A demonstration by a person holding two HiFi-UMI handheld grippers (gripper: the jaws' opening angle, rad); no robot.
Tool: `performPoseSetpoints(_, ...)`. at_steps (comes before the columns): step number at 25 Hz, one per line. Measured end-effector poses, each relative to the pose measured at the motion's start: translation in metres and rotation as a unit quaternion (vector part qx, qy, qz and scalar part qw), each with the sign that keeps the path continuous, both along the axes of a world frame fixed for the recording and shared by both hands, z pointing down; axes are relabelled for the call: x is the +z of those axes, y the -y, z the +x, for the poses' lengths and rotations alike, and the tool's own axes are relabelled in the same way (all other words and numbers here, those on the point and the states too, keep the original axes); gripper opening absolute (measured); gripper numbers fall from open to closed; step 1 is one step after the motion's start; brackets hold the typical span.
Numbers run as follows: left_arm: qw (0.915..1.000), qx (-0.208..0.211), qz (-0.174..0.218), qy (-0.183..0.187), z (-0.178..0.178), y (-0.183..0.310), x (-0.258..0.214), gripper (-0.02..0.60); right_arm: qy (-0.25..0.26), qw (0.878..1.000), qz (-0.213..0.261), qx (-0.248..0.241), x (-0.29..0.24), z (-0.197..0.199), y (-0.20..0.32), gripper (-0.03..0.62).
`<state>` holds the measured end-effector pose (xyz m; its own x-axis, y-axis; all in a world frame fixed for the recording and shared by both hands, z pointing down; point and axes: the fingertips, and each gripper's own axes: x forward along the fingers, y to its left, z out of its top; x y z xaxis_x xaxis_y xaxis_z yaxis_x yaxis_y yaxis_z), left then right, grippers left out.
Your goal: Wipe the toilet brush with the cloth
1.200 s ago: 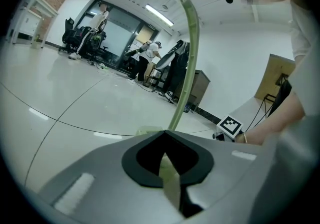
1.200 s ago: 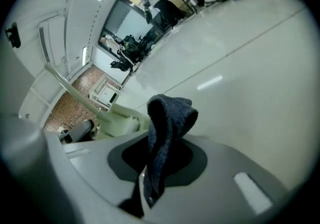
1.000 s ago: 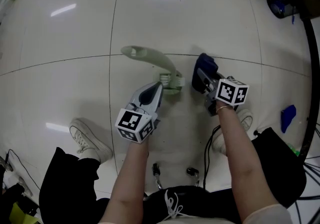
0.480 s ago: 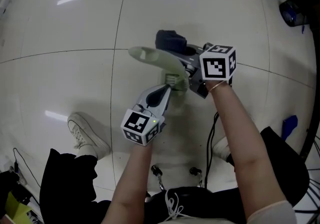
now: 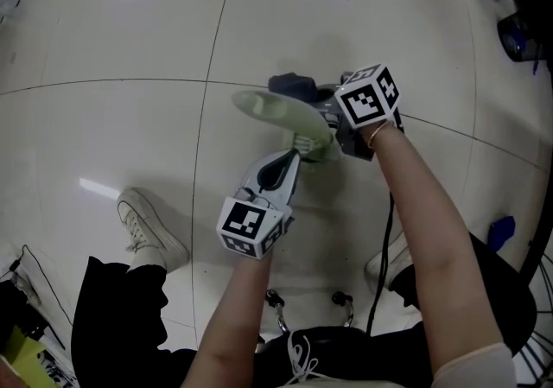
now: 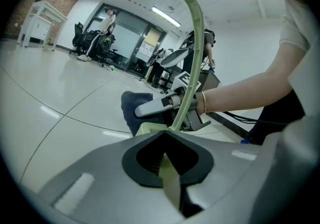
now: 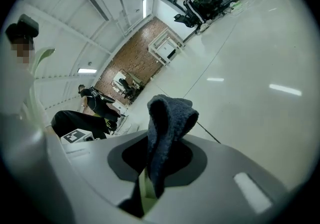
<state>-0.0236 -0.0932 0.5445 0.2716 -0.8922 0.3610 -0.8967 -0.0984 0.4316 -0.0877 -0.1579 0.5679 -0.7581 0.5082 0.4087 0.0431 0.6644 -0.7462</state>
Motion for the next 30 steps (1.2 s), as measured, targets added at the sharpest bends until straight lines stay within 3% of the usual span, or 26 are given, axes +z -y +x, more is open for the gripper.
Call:
performPoseSetpoints(7, 0.9998, -0.018, -0.006, -0.001, -0.004, -0.001, 0.001, 0.006, -0.025, 0.999, -0.029, 0.029, 0.034, 0.033, 0.012, 0.063)
performPoseSetpoints(14, 0.9998, -0.017, -0.004, 0.003, -0.004, 0.002, 0.000, 0.006, 0.000, 0.988, -0.124, 0.093, 0.031, 0.059, 0.020, 0.064)
performPoseSetpoints(16, 0.9999, -0.010, -0.006, 0.004, -0.005, 0.002, 0.001, 0.006, -0.005, 0.986, -0.129, 0.107, 0.032, 0.068, 0.020, 0.064)
performPoseSetpoints(19, 1.0000, -0.002, -0.009, 0.003, -0.006, 0.001, 0.003, 0.006, -0.023, 0.992, -0.067, 0.107, 0.037, 0.091, 0.023, 0.064)
performPoseSetpoints(22, 0.9999, 0.008, -0.010, -0.002, -0.006, 0.000, 0.004, 0.006, -0.035, 0.991, 0.035, 0.126, 0.030, 0.117, 0.023, 0.064)
performPoseSetpoints(24, 0.9997, 0.019, -0.014, -0.006, -0.006, -0.001, 0.004, 0.006, -0.036, 0.979, 0.116, 0.166, 0.022, 0.132, 0.022, 0.064)
performPoseSetpoints(26, 0.9993, 0.030, -0.019, -0.014, -0.006, -0.001, 0.005, 0.006, -0.025, 0.961, 0.167, 0.220, 0.006, 0.145, 0.015, 0.064)
performPoseSetpoints(30, 0.9991, 0.038, 0.003, -0.022, -0.015, 0.006, -0.012, 0.006, 0.019, 0.927, 0.197, 0.320, -0.034, 0.156, -0.013, 0.064)
